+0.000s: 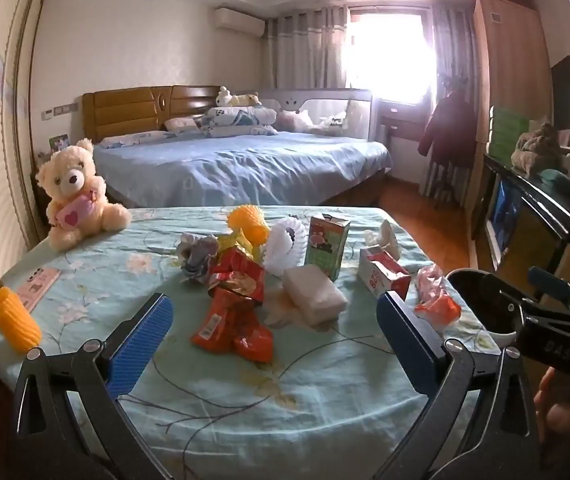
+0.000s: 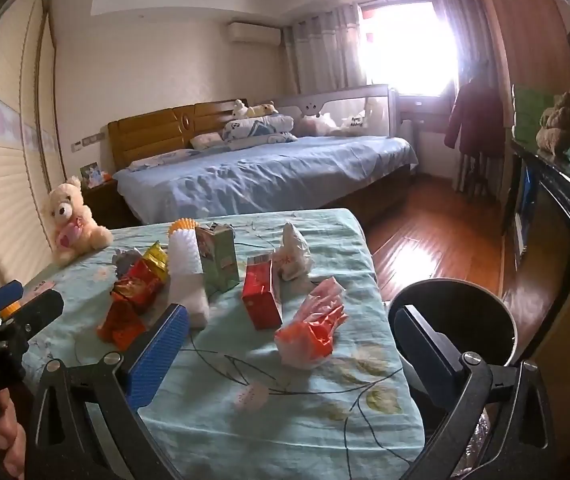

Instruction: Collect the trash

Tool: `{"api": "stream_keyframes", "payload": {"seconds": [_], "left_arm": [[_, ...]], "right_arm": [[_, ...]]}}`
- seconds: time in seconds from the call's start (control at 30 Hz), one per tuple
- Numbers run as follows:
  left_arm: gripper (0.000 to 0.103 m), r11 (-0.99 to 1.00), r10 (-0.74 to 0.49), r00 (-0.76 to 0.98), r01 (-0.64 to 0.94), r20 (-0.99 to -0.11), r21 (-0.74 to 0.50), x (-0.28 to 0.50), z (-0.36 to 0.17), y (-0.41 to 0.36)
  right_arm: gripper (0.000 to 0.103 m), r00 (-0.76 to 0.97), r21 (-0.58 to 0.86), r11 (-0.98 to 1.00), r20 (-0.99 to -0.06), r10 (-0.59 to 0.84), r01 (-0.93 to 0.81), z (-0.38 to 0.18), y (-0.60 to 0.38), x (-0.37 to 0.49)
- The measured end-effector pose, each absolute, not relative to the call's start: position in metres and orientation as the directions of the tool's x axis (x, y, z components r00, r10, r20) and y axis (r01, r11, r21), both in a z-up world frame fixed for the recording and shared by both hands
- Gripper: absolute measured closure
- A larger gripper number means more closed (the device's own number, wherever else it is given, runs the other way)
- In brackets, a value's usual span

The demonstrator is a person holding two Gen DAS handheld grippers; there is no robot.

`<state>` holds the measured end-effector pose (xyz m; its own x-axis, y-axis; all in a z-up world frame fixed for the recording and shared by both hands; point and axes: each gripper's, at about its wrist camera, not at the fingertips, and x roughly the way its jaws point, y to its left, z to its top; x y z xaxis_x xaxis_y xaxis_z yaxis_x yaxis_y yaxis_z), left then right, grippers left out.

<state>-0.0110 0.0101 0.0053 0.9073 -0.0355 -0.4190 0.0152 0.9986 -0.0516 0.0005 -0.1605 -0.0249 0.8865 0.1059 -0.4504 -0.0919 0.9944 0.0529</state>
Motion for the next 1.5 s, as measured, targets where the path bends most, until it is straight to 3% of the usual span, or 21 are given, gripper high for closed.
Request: {"api": "stream_keyframes", "payload": {"seconds": [1.5], "left_arm": [[0.0, 0.999, -0.025, 0.904, 0.01, -0.426, -0.038, -0.01, 0.005, 0.001]], "right_arm": [[0.0, 0.871, 0.105, 0.989, -0.47, 0.144, -0.107, -0.014, -0.187, 0.011]]}}
